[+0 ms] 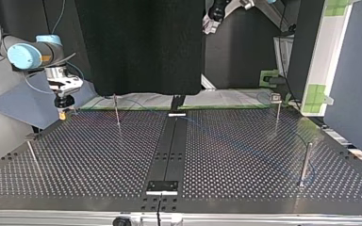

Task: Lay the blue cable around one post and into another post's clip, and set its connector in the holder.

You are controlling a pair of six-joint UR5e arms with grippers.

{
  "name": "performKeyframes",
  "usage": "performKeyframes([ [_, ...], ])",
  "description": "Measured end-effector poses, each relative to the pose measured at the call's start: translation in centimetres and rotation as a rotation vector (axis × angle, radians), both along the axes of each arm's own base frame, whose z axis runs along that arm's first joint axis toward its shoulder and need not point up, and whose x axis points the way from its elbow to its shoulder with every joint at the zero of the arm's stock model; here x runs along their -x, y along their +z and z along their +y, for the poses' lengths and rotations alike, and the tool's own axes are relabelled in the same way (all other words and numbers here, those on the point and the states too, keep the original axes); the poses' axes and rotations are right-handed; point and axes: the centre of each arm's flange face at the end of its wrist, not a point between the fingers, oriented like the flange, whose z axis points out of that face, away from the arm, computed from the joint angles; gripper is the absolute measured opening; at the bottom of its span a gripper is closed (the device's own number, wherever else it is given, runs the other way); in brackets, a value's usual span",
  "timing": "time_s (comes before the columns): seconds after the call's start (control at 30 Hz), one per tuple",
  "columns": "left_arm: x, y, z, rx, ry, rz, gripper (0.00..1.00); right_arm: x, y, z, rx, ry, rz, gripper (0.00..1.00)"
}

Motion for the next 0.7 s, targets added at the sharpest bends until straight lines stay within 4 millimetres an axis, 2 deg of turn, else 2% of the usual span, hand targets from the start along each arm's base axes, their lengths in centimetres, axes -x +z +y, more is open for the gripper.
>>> performKeyframes([
  [0.2,0.4,-0.2,0.3,-0.008,0.0,0.011,1.0,0.0,3.8,0.4,0.032,-0.04,0.037,0.0],
  [0.5,0.4,-0.2,0.3,-0.011,0.004,0.016,1.0,0.3,7.9,1.4,0.069,-0.105,0.101,0.0],
  [0.7,0.3,-0.2,0.3,-0.013,0.006,0.019,1.0,1.3,10.9,1.9,0.124,-0.168,0.146,0.0],
])
